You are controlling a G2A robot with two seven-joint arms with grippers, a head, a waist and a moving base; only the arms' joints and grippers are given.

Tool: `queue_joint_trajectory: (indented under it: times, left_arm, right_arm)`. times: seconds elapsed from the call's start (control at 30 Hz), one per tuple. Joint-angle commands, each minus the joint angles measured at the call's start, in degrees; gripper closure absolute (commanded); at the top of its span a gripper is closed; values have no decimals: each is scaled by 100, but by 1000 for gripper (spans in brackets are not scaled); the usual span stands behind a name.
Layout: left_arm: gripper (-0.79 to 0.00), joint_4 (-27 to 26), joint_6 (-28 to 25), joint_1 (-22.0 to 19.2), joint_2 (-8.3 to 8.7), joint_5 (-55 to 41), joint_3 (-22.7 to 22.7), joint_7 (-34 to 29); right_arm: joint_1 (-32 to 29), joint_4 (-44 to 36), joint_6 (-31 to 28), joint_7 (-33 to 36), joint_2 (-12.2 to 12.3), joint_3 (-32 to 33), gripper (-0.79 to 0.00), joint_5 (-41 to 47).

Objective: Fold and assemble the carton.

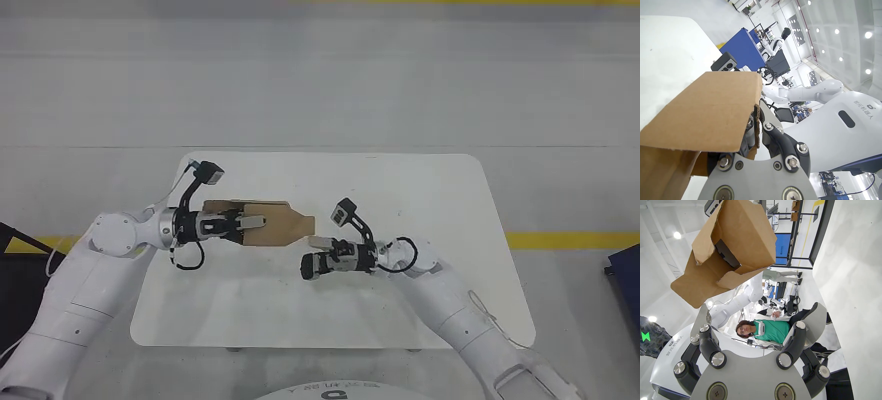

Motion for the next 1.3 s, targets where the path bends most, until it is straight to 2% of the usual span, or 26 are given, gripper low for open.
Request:
queue_joint_trajectory:
  times: [0.0,0.23,0.4,0.8,0.97,1.13,1.27]
  left_arm:
    - [0,-11,13,-1,-9,43,10,19]
    - [0,3,26,20,-24,48,-24,33]
    - [0,-34,18,25,-40,-41,-28,-28]
    - [0,-52,95,22,-71,-256,-34,-113]
    - [0,-19,107,41,-64,-277,-93,-125]
    - [0,42,107,45,-66,-267,-124,-125]
    - [0,59,99,40,-76,-264,-127,-117]
  right_arm:
    - [40,-21,64,-60,-9,-43,-785,-32]
    - [105,57,41,-188,-25,-104,-785,-46]
    - [193,97,279,-520,-41,-219,-785,-333]
    - [638,497,410,-610,-213,-716,-785,-325]
    - [660,595,228,-441,-231,-720,-785,-173]
    - [527,596,88,68,-163,-561,-785,15]
    - [450,564,104,39,-115,-472,-785,-106]
